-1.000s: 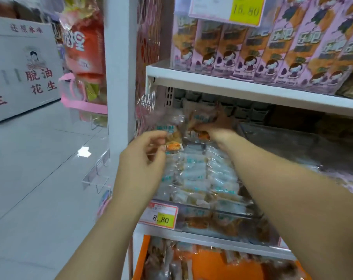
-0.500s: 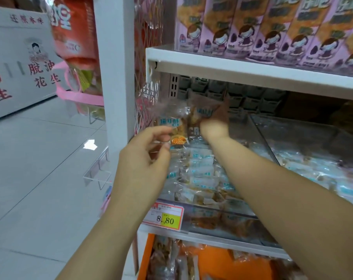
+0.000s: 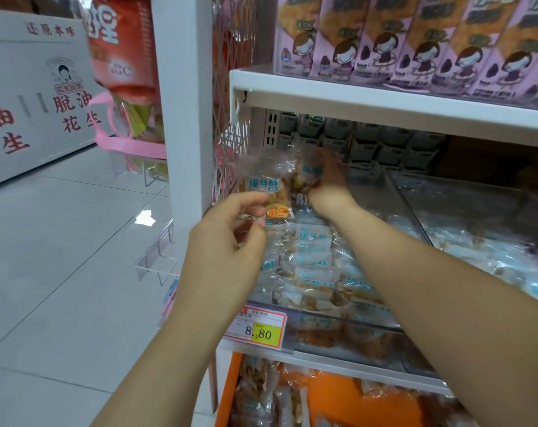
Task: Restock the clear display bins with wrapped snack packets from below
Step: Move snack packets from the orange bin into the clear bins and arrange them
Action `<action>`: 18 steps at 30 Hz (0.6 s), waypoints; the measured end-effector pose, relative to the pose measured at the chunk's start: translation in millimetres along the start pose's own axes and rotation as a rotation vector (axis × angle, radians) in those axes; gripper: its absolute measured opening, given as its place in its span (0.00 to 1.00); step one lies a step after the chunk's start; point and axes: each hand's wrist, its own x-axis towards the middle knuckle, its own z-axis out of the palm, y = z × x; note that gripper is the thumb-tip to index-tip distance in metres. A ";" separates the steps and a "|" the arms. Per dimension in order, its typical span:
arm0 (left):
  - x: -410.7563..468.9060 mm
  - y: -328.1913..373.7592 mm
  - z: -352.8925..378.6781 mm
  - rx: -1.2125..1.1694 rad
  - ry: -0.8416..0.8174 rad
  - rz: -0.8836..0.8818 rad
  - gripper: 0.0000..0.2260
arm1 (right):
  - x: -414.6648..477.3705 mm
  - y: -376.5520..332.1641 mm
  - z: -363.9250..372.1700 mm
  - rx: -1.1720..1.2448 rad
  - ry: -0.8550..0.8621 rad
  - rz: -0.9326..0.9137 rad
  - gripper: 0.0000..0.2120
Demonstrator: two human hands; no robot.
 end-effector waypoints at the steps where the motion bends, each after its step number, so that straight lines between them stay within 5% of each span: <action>1: 0.3 -0.3 0.3 0.000 -0.003 -0.003 0.12 | 1.0 1.2 0.8 -0.042 -0.004 0.002 0.35; 12: -2.7 6.0 0.9 0.028 -0.021 0.025 0.15 | -42.2 -19.3 -43.7 -0.105 -0.185 -0.144 0.45; 18: -36.1 12.2 15.3 0.122 -0.132 0.108 0.13 | -135.1 -16.0 -92.2 -0.258 -0.098 -0.401 0.23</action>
